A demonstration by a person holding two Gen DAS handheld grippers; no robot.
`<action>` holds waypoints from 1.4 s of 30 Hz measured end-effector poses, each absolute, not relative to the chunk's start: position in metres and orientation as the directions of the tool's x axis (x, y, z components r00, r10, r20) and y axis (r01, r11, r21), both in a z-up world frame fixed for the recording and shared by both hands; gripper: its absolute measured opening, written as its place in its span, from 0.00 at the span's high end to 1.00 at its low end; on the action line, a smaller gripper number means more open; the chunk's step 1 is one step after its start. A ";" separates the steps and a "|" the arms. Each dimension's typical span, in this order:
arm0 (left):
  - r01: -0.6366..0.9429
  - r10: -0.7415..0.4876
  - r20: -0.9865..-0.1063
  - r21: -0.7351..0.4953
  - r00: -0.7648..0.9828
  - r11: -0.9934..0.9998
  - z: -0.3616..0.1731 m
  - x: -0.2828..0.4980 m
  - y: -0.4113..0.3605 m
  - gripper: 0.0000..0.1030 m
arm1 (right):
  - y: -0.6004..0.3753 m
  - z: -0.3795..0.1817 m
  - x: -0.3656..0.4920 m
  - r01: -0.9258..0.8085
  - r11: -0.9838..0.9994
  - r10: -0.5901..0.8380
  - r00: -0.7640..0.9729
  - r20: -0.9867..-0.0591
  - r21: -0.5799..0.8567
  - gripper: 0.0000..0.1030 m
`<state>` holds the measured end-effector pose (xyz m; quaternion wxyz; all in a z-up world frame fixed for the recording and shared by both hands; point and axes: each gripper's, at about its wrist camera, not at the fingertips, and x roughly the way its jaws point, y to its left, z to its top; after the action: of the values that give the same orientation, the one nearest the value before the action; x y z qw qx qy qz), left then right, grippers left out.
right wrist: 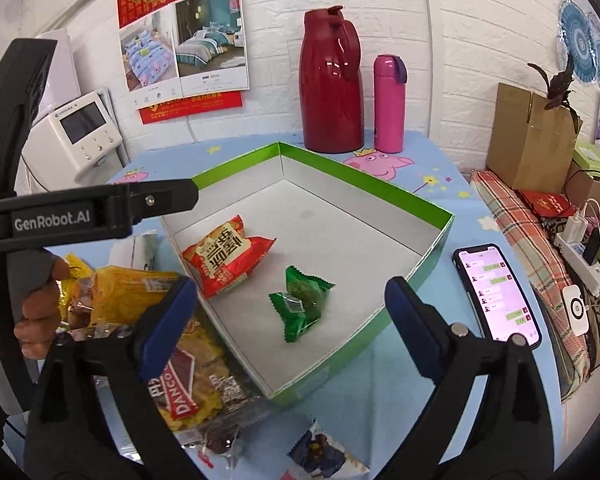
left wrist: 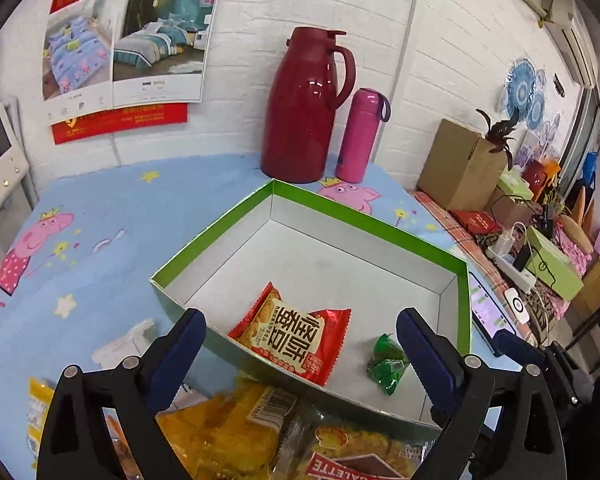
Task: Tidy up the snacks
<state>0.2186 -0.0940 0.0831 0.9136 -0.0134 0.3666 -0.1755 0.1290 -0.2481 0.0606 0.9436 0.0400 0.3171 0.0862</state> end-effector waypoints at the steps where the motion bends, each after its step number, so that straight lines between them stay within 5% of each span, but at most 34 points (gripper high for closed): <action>1: 0.309 -0.326 -0.657 -0.147 0.680 0.940 0.087 0.211 -0.092 0.05 | -0.248 0.065 0.122 -0.139 0.982 0.189 0.793 -0.579 0.130 0.05; 11: 0.308 -0.290 -0.561 -0.065 0.775 0.949 0.116 0.139 -0.081 0.05 | -0.234 0.092 0.058 -0.165 0.982 0.191 0.840 -0.508 0.096 0.02; 17: 0.339 -0.304 -0.575 -0.049 0.760 0.940 0.104 0.104 -0.072 0.05 | -0.235 0.082 0.029 -0.149 0.982 0.186 0.840 -0.510 0.112 0.01; 27: 0.338 -0.316 -0.719 -0.119 0.619 0.934 0.036 0.093 -0.033 0.05 | -0.259 0.042 0.023 -0.164 0.927 0.337 0.757 -0.560 0.337 0.01; 34: 0.357 -0.416 -0.688 -0.238 0.594 0.903 0.045 0.091 -0.013 0.10 | -0.255 0.016 0.072 -0.127 0.814 0.493 0.667 -0.558 0.567 0.01; 37: 0.388 -0.452 -0.674 -0.257 0.584 0.885 0.053 0.097 -0.018 0.17 | -0.252 0.008 0.091 -0.105 0.786 0.516 0.654 -0.553 0.610 0.12; 39: 0.418 -0.471 -0.678 -0.258 0.564 0.871 0.054 0.103 -0.026 0.29 | -0.250 0.002 0.099 -0.076 0.782 0.514 0.641 -0.570 0.619 0.39; 40: 0.432 -0.482 -0.686 -0.262 0.545 0.863 0.053 0.107 -0.030 0.37 | -0.250 0.000 0.100 -0.064 0.790 0.501 0.639 -0.583 0.609 0.64; 42: 0.446 -0.492 -0.707 -0.273 0.508 0.853 0.048 0.114 -0.038 0.48 | -0.255 0.000 0.094 -0.082 0.778 0.520 0.641 -0.564 0.623 0.81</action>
<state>0.1144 -0.0379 0.0477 0.8680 -0.0277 0.4158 -0.2700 0.0938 -0.2547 0.0005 0.8603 0.2838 0.3856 0.1751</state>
